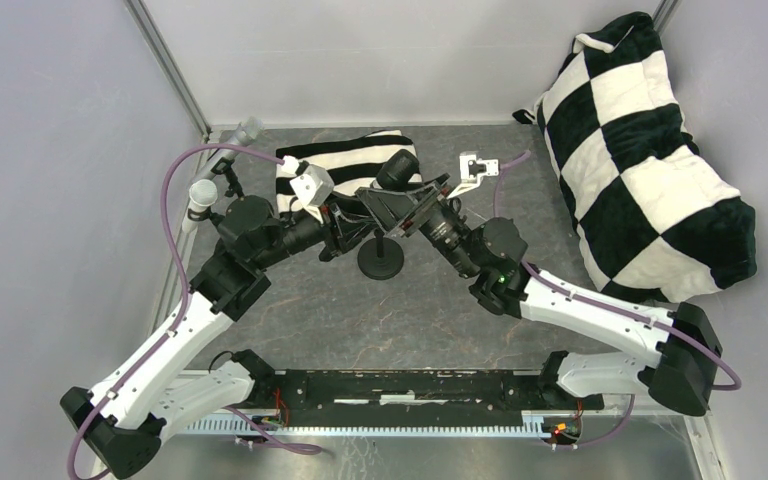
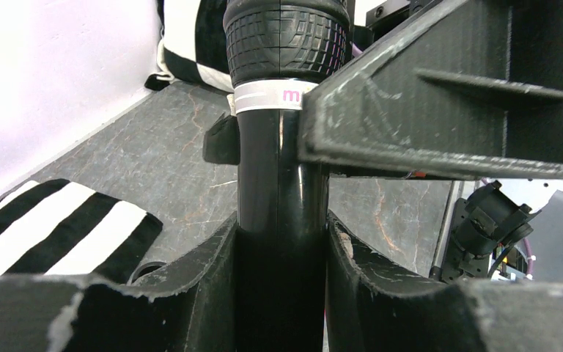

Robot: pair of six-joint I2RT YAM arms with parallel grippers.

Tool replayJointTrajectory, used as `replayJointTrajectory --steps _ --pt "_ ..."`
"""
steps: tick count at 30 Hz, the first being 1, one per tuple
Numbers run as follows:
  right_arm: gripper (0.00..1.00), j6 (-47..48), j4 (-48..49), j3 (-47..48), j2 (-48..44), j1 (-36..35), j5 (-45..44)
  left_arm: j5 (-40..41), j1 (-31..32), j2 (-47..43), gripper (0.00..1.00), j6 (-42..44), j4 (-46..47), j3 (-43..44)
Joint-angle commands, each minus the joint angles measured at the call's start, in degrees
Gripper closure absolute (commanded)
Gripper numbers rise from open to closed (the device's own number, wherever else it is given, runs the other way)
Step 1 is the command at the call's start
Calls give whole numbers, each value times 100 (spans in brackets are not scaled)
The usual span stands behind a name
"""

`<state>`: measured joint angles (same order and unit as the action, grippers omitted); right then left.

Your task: Attach the microphones to the stand

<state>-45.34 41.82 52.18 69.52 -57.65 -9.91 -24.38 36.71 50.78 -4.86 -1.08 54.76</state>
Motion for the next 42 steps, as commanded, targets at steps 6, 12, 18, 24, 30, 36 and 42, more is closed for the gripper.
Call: replayJointTrajectory --steps 6,12,18,24,30,36,42 --pt "36 -74 322 270 303 -10 36 -131 -6 2 98 -218 442 19" --pt "45 -12 427 325 404 -11 66 -142 -6 -20 98 -193 400 -52" --pt "45 60 452 406 483 -4 209 -201 -6 9 98 -86 261 -53" --pt "52 68 485 380 490 3 223 -254 -6 19 98 -119 284 -53" --pt "68 115 523 381 510 15 209 -351 -6 21 98 -84 249 -48" --pt "96 404 845 38 266 4 -153 -273 -6 7 66 -80 164 -68" --pt "100 1124 1138 -533 -345 116 -937 123 -6 -194 13 -439 401 -502"
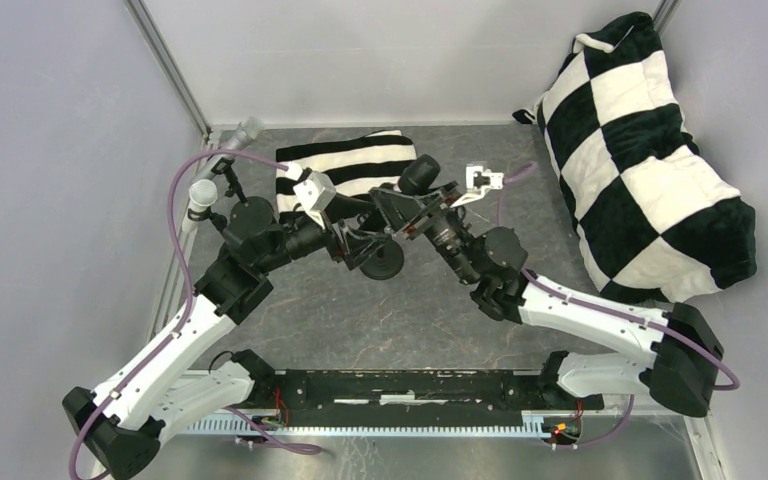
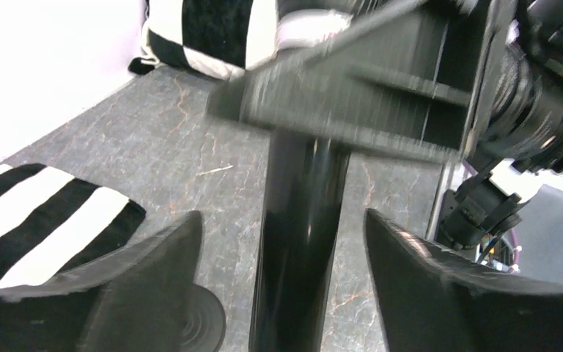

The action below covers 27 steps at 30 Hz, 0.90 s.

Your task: Attach the microphones to the stand

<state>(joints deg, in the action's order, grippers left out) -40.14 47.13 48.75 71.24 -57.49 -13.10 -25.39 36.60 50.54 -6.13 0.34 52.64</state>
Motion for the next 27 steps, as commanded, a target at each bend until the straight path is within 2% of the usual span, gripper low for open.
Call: replayJointTrajectory --steps 1,2,11,16,21,27 --pt "100 748 553 -252 -636 135 -688 296 7 -221 5 -434 363 -397" --pt "100 851 504 -312 -734 182 -750 360 5 -278 1 -574 505 -503" --pt "100 1370 184 -1448 -1788 982 -1049 1633 9 -764 0 -1978 1465 -1695" --pt "100 1865 -178 -1711 -2244 1140 -1070 2419 5 -791 0 -2181 1843 -2253" --pt "100 2281 -540 -1796 -2581 1139 -1169 2853 5 -427 0 -2243 2637 -2783" --pt "100 2503 -791 -1851 -2788 1135 -1126 3073 5 483 0 -2249 3769 -3095"
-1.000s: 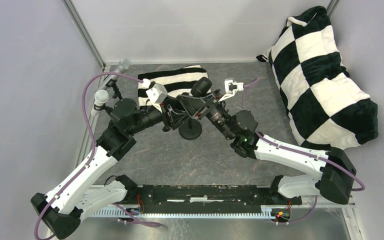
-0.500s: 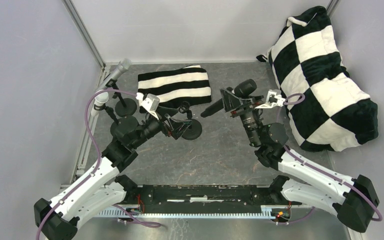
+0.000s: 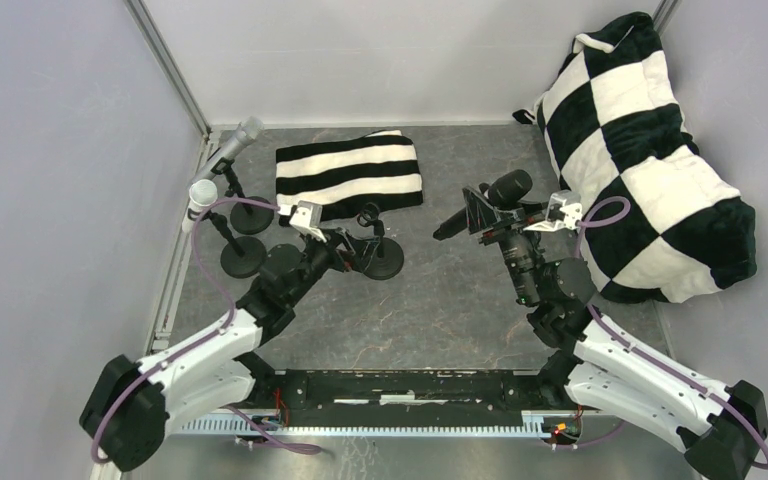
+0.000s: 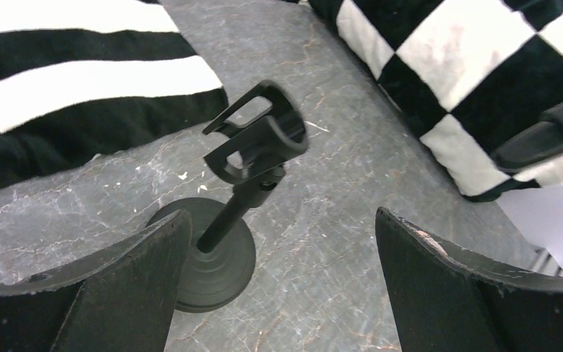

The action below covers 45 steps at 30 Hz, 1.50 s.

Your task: Attach the microphones to the stand

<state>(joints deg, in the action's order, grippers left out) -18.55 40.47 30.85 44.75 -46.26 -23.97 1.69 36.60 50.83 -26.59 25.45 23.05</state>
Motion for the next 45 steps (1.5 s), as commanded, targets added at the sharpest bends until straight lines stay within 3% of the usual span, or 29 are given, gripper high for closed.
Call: replayJointTrajectory --steps 1,12,21,25,33,45 --pt "100 379 -155 -70 -148 18 -38 340 5 616 0 -220 1544 -149" --pt "100 396 -248 -97 -167 18 -2 470 1 1638 1 -661 2970 -252" --pt "100 299 -362 -27 -123 18 8 988 -88 2000 0 -1593 3050 -43" --pt "100 289 -399 -16 -155 21 -5 926 -163 2295 0 -2064 3073 69" --pt "100 268 -469 -26 -204 21 -30 458 -251 2833 1 -2604 3976 134" --pt "100 255 -566 -35 -232 23 -66 113 -320 3189 32 -2877 4629 105"
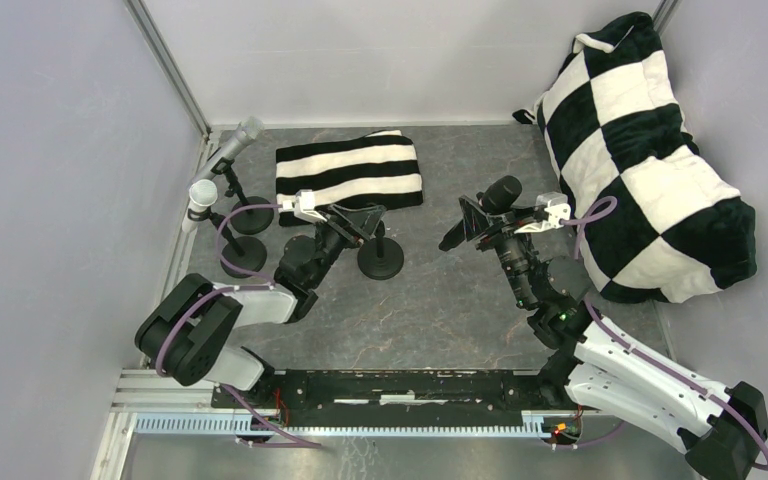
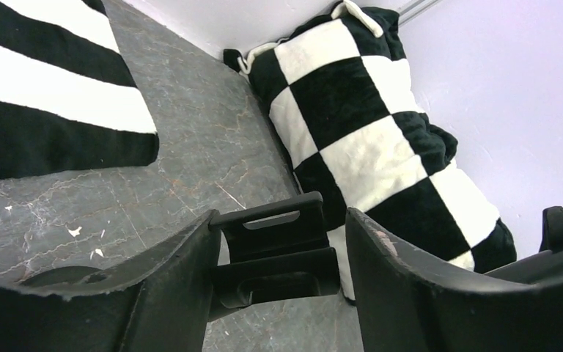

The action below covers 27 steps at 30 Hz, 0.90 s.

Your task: Attach the microphones to the stand

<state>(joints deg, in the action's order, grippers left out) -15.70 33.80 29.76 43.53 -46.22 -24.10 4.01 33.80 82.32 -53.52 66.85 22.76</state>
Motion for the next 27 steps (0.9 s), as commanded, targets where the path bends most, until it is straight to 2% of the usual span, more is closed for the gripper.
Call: replayJointTrajectory --steps 1,7,11,20,22,23,24,26,27 --pt "100 -38 98 66 -116 15 -66 -131 -40 38 35 -162 483 132" --pt "100 -21 70 48 -133 21 -92 -216 -40 -134 63 266 -11 229" --pt "100 -14 56 48 -130 21 -95 -140 -40 -384 76 788 -798 358" --pt "100 -15 48 48 -126 14 -104 2 -32 -647 79 1704 -1913 663" --pt "100 -12 48 52 -125 17 -104 1 -32 -655 76 1782 -1972 680" --pt "100 -11 48 56 -121 23 -104 -18 -32 -656 71 1810 -1980 680" --pt "100 -17 39 61 -125 15 -108 -52 -32 -664 60 1843 -1974 685" --pt "100 1 21 73 -126 16 -104 -140 -30 -665 31 1946 -1951 708" --pt "100 5 9 74 -141 15 -96 -204 -31 -669 22 2018 -1925 710"
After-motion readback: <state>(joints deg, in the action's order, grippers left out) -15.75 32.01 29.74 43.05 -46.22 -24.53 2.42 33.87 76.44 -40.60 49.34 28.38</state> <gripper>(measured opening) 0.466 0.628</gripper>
